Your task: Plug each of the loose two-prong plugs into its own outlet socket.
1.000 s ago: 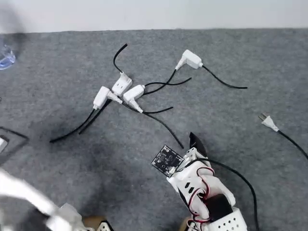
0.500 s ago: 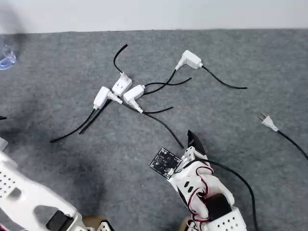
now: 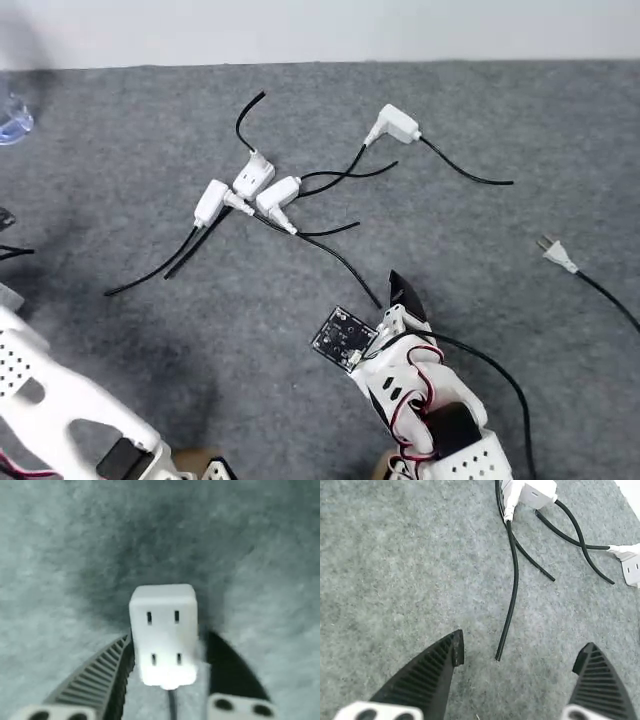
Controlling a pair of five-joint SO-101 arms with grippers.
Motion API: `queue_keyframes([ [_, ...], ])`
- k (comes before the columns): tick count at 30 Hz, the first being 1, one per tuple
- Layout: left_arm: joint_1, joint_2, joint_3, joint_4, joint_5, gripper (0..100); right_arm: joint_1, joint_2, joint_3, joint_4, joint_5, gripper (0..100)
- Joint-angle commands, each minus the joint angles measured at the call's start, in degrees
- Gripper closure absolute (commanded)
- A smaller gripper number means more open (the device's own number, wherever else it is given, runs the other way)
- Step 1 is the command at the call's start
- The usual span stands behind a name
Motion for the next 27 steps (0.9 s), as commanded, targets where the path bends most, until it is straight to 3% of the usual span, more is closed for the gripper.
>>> queue_keyframes([
  [1,0.0,-1.49,-5.93,1.32,-0.88,98,0.4,0.75,1.05,-1.36,0.44,66.4],
  [7,1.58,-15.56,-1.1,1.41,1.49,99,0.31,0.75,1.05,-1.45,0.44,66.4],
  [12,9.23,-36.57,25.27,1.41,1.49,99,0.31,0.75,1.05,-1.8,0.44,66.4],
  [21,38.15,-82.02,76.18,0.26,1.76,99,1.8,0.66,-1.32,-0.84,0.53,66.4],
  [27,58.99,-93.27,99.21,-12.92,17.32,99,9.45,0.66,-4.84,-0.13,-4.75,66.4],
])
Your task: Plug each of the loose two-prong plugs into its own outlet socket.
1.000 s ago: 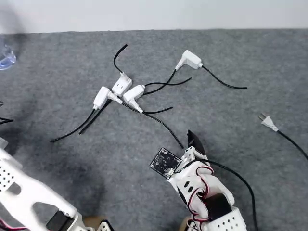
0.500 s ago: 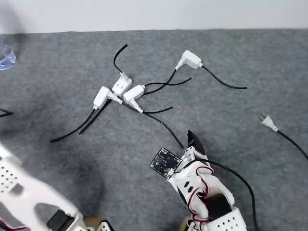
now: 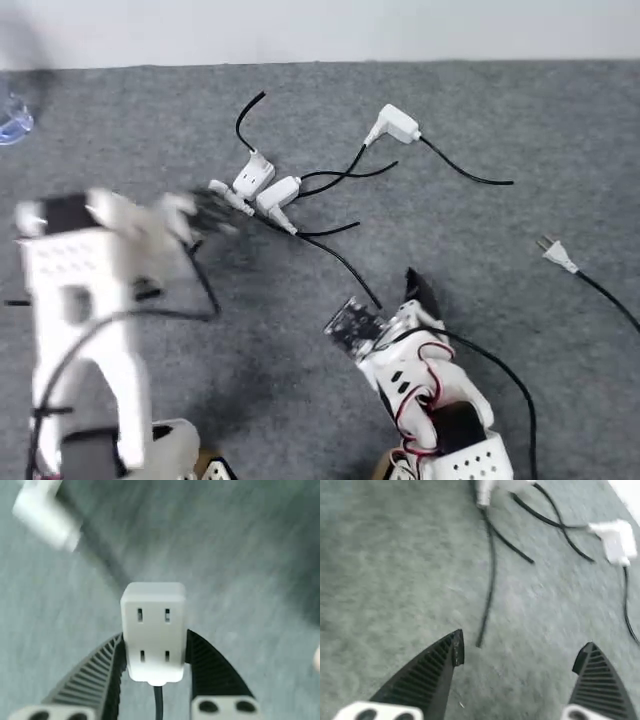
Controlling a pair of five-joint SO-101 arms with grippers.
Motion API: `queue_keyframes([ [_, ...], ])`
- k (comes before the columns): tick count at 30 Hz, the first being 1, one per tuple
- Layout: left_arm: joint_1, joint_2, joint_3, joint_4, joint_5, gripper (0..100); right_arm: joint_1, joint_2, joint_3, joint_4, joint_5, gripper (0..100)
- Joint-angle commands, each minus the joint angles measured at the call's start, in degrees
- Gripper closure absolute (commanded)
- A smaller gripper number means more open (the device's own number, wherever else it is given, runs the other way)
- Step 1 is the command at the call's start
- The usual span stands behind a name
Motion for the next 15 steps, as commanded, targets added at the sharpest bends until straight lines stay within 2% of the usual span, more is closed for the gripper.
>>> queue_keyframes([
  [1,12.48,-5.45,11.74,-8.97,9.41,99,3.91,0.66,-4.66,0.22,-4.13,66.4],
  [9,29.1,-5.45,22.9,-19.25,19.87,99,9.54,0.66,-5.19,-1.98,-5.63,66.4],
  [15,37.19,-5.45,28.7,-24.53,21.36,99,9.45,0.66,-5.19,-1.89,-5.63,66.4],
])
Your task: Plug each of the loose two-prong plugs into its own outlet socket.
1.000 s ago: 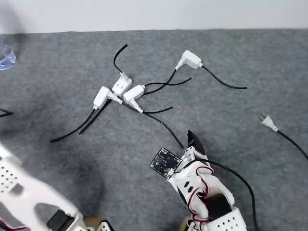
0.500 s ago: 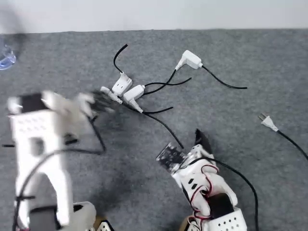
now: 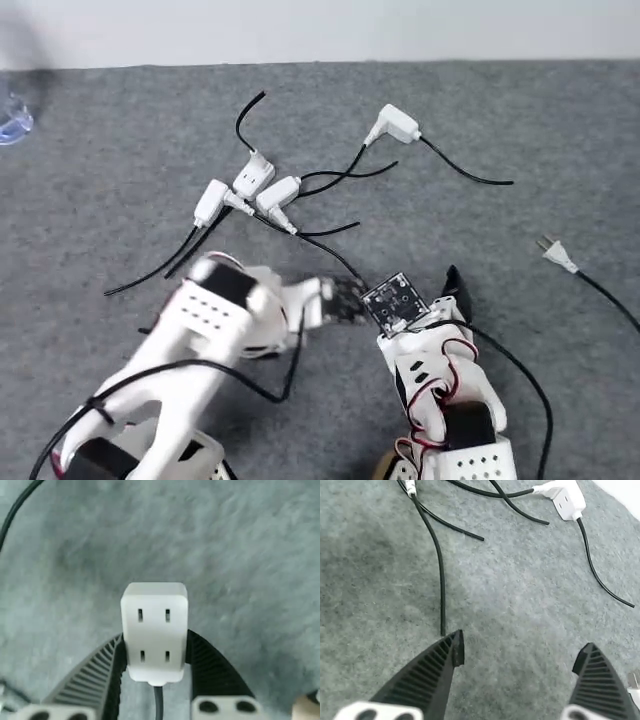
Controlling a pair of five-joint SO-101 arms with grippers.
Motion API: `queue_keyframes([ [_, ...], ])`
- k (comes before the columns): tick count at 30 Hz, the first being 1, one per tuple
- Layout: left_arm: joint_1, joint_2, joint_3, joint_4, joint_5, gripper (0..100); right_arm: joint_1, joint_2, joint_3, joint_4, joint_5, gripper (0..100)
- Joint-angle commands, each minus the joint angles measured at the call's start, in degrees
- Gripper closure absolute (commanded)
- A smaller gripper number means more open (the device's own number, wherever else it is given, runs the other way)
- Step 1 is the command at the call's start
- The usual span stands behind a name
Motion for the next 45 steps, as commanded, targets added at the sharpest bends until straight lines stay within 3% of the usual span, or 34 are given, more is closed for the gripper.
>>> queue_keyframes([
  [1,4.22,-2.02,2.24,-3.96,1.05,99,0.57,0.66,-4.04,-1.19,-0.53,66.4],
  [8,4.57,-2.02,6.02,-8.18,1.14,99,0.48,0.66,-3.96,-1.19,-0.53,66.4],
  [11,4.57,-2.11,6.29,-11.34,5.63,97,0.4,0.66,-3.87,-1.19,-0.53,66.4],
  [14,4.57,-2.2,6.11,-13.71,12.57,84,0.31,0.66,-3.69,-1.19,-0.53,66.4],
  [17,5.01,-2.11,6.55,-13.01,13.27,63,0.31,0.66,-3.69,-1.19,-0.53,66.4],
  [19,5.01,-2.2,6.55,-11.16,12.04,56,0.31,0.66,-3.69,-1.19,-0.44,66.4],
  [26,3.87,-2.64,5.05,-4.04,8.53,60,0.66,0.66,-3.87,-1.19,-0.44,66.4],
  [31,-5.54,-4.04,-2.68,5.01,8.53,61,8.31,1.27,-9.23,-0.66,-0.62,66.4],
  [35,-15.74,-12.57,-3.03,5.45,8.7,65,14.37,1.71,-17.32,3.38,-3.96,66.4],
  [41,-27.08,-33.23,8.13,3.43,15.38,66,20.0,12.97,-32.26,6.81,-3.87,66.4],
  [45,-34.55,-47.82,18.95,-3.16,19.87,66,26.68,28.0,-49.14,9.36,-3.87,66.4],
])
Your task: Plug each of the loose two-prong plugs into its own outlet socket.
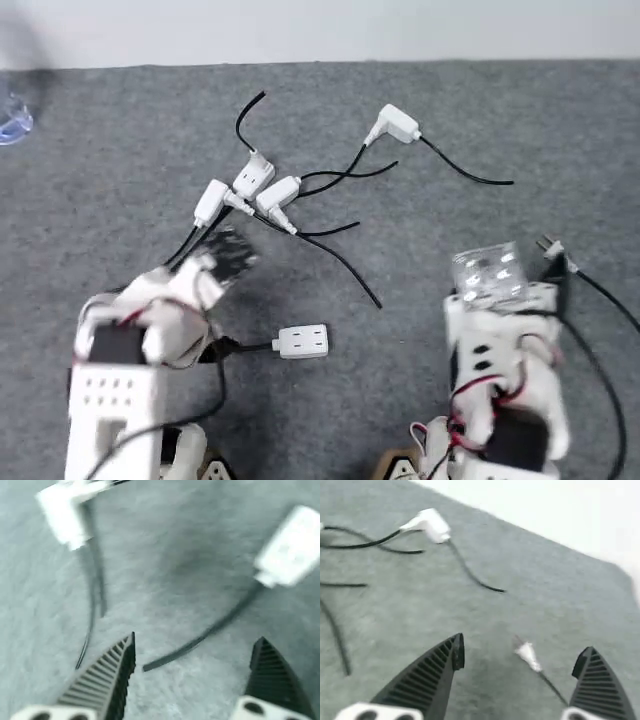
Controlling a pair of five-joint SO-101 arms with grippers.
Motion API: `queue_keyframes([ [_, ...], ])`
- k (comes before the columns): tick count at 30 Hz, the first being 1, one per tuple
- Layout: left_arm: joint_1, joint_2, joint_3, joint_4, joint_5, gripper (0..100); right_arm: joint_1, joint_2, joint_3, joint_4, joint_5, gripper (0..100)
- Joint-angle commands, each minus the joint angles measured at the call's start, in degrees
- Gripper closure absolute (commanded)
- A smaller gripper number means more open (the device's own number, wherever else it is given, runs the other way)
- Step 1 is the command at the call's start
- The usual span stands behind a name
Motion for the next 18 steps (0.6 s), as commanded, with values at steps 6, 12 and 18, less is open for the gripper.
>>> queue_keyframes([
  [6,-7.91,-27.96,24.13,-16.18,11.96,66,11.65,35.12,-38.33,5.85,2.02,66.4],
  [12,-7.91,-41.49,32.75,-14.77,13.98,66,14.99,60.35,-58.64,13.14,9.93,66.4],
  [18,-8.26,-43.6,35.21,-13.54,13.89,66,16.75,83.38,-74.02,16.75,17.32,66.4],
])
